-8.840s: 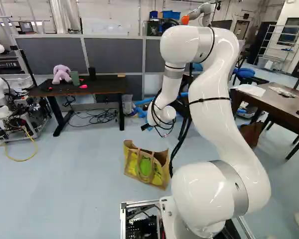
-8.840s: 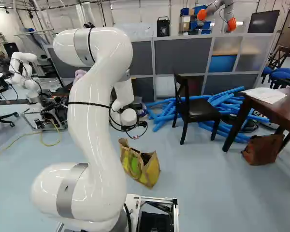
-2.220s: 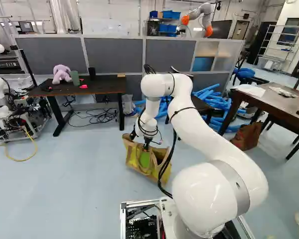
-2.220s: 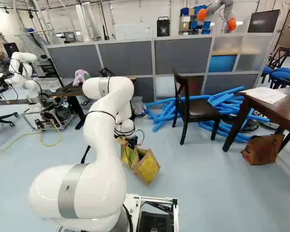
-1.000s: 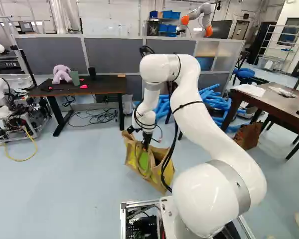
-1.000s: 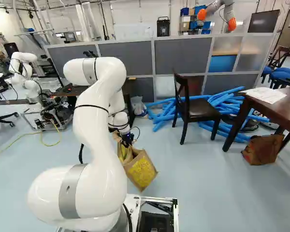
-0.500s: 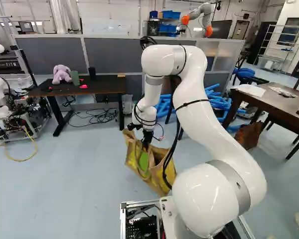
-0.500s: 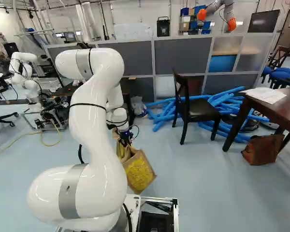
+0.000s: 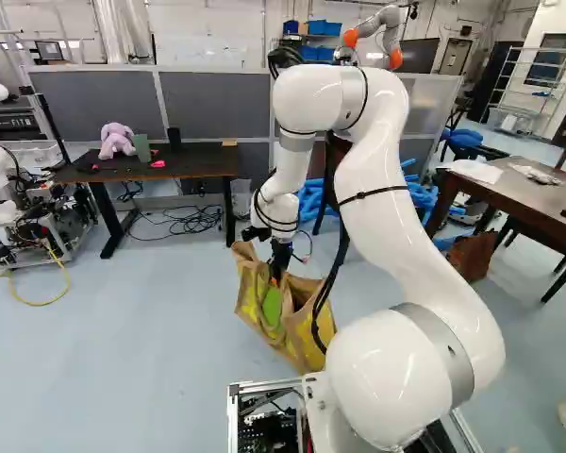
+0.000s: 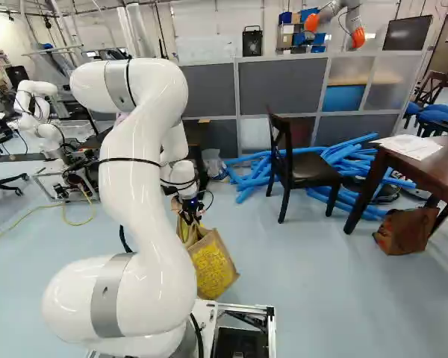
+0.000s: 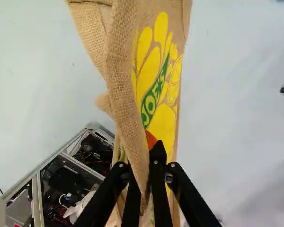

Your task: Pick up the bag on the ground and place it on the table

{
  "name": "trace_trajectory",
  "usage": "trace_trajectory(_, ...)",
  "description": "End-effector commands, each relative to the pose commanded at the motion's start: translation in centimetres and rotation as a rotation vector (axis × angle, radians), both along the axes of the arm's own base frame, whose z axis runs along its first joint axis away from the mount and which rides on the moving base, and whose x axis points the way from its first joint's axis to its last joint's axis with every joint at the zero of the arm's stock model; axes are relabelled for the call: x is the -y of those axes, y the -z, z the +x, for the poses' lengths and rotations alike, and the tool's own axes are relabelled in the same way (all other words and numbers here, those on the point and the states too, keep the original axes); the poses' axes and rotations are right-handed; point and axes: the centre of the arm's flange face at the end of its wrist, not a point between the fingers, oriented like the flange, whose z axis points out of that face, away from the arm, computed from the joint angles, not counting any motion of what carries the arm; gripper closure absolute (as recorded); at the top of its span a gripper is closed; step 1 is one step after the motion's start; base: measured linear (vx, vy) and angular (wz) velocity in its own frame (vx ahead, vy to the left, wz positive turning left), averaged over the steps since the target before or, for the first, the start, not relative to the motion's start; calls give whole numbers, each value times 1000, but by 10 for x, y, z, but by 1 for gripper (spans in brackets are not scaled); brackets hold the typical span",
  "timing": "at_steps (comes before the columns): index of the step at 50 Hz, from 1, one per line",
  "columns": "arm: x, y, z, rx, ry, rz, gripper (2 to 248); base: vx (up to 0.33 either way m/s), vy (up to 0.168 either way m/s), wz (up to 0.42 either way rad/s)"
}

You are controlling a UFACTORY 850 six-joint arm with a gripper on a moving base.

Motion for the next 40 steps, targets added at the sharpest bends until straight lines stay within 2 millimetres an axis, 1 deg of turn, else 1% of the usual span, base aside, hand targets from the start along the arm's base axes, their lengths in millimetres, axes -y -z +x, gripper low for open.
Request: trace_trajectory(40, 3, -60, -14, 84, 6, 15, 225, 0, 0, 0)
